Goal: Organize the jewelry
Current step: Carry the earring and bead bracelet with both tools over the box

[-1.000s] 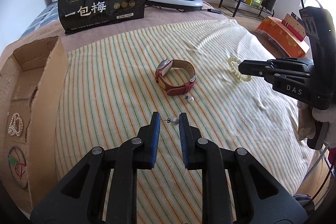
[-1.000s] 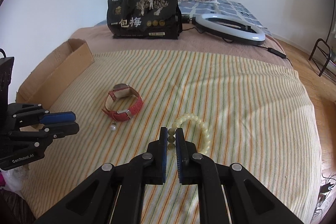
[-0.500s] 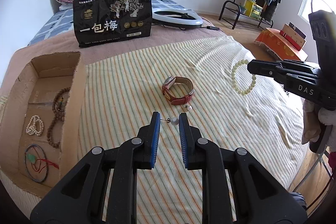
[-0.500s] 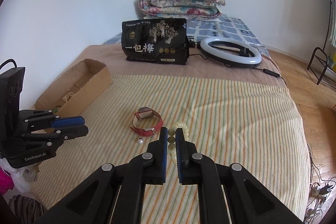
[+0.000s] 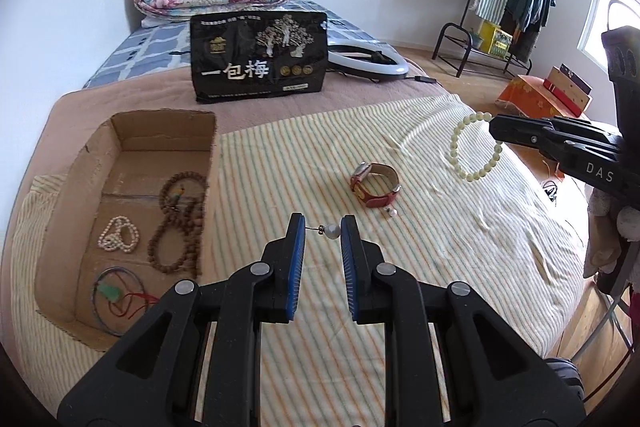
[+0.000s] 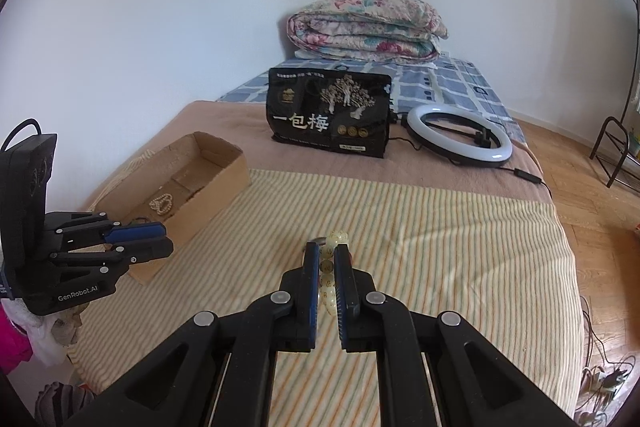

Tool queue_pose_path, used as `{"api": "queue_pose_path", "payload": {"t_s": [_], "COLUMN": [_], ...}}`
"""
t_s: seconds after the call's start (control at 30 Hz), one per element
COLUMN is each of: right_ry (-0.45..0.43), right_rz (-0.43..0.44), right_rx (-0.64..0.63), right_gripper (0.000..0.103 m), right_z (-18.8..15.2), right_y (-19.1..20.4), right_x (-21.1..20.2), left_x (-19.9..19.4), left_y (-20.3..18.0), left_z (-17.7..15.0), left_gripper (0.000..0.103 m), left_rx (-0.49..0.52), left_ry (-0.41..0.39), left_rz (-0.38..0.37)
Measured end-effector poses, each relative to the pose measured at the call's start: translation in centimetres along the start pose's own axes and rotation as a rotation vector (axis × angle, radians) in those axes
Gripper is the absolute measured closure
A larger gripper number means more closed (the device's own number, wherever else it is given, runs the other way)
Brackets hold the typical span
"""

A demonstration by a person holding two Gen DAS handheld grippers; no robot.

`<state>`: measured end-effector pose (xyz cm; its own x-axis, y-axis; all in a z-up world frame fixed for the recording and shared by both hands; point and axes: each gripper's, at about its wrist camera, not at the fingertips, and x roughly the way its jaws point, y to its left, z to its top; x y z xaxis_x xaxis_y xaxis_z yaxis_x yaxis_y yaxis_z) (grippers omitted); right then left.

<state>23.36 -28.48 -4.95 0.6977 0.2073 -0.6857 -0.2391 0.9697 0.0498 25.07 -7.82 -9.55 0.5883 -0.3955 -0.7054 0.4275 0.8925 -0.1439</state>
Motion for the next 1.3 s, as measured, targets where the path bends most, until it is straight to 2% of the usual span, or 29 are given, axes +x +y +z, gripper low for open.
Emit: {"api": "queue_pose_path", "payload": {"t_s": [0.23, 0.53, 0.87, 1.3], "right_ry": [-0.025, -0.031, -0.039, -0.019], "right_rz": [0.024, 0.073, 0.130, 0.181], "right_rx": [-0.019, -0.047, -0.073, -0.117], "right_gripper": [0.098, 0.098, 0.098, 0.098], "right_z": [1.3, 3.3, 6.2, 9.4], "right_y": [2.6, 6.6, 10.5, 14.8], "right_x": [-0.2, 1.8, 4.7, 9.9], "left_x": [-1.9, -3.4, -2.8, -1.4], "left_y": [2.7, 7.3, 11.7, 15.5], "left_z": [0.1, 0.6, 1.5, 2.0], "left_gripper": [0.086, 0.086, 0.086, 0.086], "left_rx": [0.002, -0.024, -0.060, -0.091], "left_ry": [-0.021, -0.049, -0.059, -0.059], "left_rz": [0.042, 0.097, 0.138, 0.166]}}
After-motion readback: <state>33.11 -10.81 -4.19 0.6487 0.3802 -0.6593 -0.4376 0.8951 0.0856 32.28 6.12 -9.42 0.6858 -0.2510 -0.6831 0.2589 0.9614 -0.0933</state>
